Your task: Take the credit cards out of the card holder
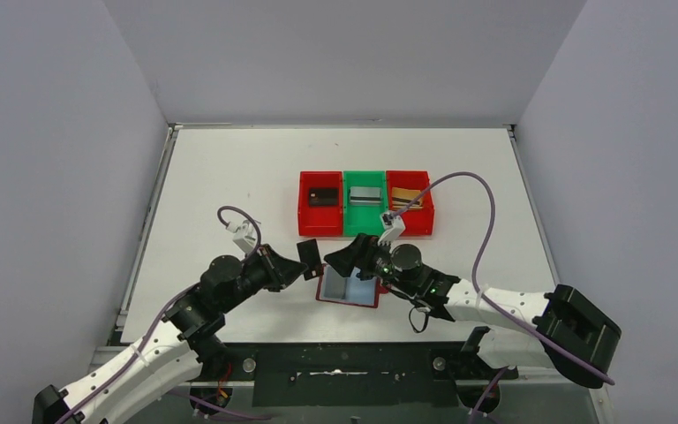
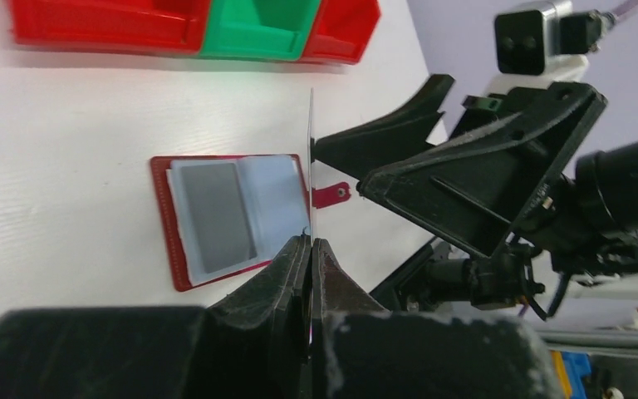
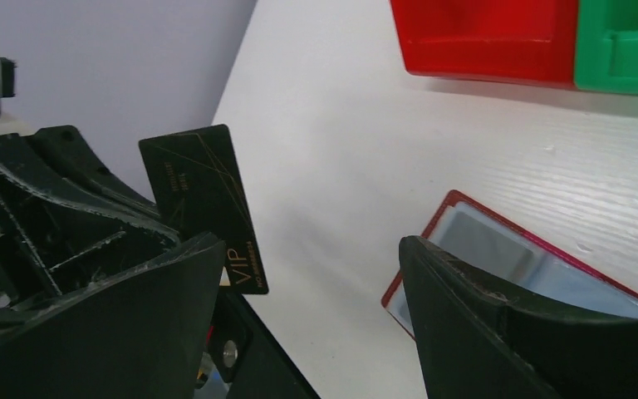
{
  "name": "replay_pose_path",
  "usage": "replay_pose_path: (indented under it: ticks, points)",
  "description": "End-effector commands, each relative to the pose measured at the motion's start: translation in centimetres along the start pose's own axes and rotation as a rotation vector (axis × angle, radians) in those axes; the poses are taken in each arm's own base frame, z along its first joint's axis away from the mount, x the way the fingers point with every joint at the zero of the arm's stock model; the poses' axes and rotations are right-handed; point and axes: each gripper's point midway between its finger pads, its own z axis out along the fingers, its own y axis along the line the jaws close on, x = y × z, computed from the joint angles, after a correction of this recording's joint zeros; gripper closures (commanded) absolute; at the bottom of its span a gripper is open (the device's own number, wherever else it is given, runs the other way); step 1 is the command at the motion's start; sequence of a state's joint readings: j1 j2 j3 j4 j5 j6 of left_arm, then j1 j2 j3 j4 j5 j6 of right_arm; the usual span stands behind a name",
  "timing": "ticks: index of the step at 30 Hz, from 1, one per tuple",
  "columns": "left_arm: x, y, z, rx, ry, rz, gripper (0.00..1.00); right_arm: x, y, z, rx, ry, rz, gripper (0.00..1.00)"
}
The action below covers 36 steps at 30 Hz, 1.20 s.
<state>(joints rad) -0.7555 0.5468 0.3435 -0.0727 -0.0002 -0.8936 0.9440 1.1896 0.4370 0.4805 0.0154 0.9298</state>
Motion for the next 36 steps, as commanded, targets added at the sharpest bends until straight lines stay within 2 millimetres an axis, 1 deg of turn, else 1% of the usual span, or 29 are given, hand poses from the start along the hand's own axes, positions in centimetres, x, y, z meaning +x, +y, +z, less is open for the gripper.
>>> replay_pose_path:
  ticks: [1,4,6,8,11,14,17,22,27,29,30,33,34,36]
  points:
    - [-0.8,-4.8,-0.2,0.228,0.0,0.028,1.0,-2.1,6.7,-0.8,-0.343,-0.014,0.003,0.23]
    - [-0.7,-5.3,-0.2,0.252,0.01,0.026,1.0,-1.8,8.1,-1.0,-0.417,0.012,-0.003,0.28]
    - [-0.6,-5.5,-0.2,0.266,0.012,0.023,1.0,-1.7,8.5,-1.0,-0.442,0.023,-0.001,0.32]
    - [-0.7,-5.7,-0.3,0.276,0.012,0.022,1.0,-1.4,8.5,-0.9,-0.448,0.037,-0.002,0.36]
    - [-0.6,-6.0,-0.4,0.292,0.015,0.03,1.0,-1.5,8.5,-1.0,-0.46,0.038,0.003,0.45]
    - [-0.3,-5.4,-0.2,0.275,0.021,0.034,1.0,-1.9,8.7,-1.5,-0.486,0.031,0.007,0.52]
    - [-0.1,-5.2,-0.1,0.276,0.024,0.027,1.0,-1.9,9.1,-1.9,-0.52,0.047,0.0,0.63]
    - [-0.2,-5.3,-0.2,0.282,0.012,0.022,1.0,-1.8,9.6,-2.3,-0.557,0.057,-0.003,0.66]
    - [-0.2,-5.0,-0.2,0.269,0.009,0.018,1.0,-2.1,9.5,-2.4,-0.563,0.049,0.005,0.8]
    - [-0.4,-4.9,-0.2,0.26,0.001,0.013,1.0,-2.2,9.5,-2.5,-0.568,0.043,0.01,0.82]
    - [-0.4,-4.8,-0.2,0.257,-0.003,0.011,1.0,-2.2,9.5,-2.5,-0.571,0.044,0.011,0.87]
    - [-0.6,-4.7,-0.3,0.255,-0.015,0.003,1.0,-2.3,9.5,-2.6,-0.578,0.045,0.012,0.97]
    - [-0.6,-4.6,-0.3,0.249,-0.018,0.002,0.97,-2.2,9.6,-2.7,-0.582,0.046,0.011,1.0]
    - [-0.9,-4.1,-0.2,0.213,-0.029,-0.006,0.71,-2.3,9.5,-2.6,-0.58,0.045,0.011,1.0]
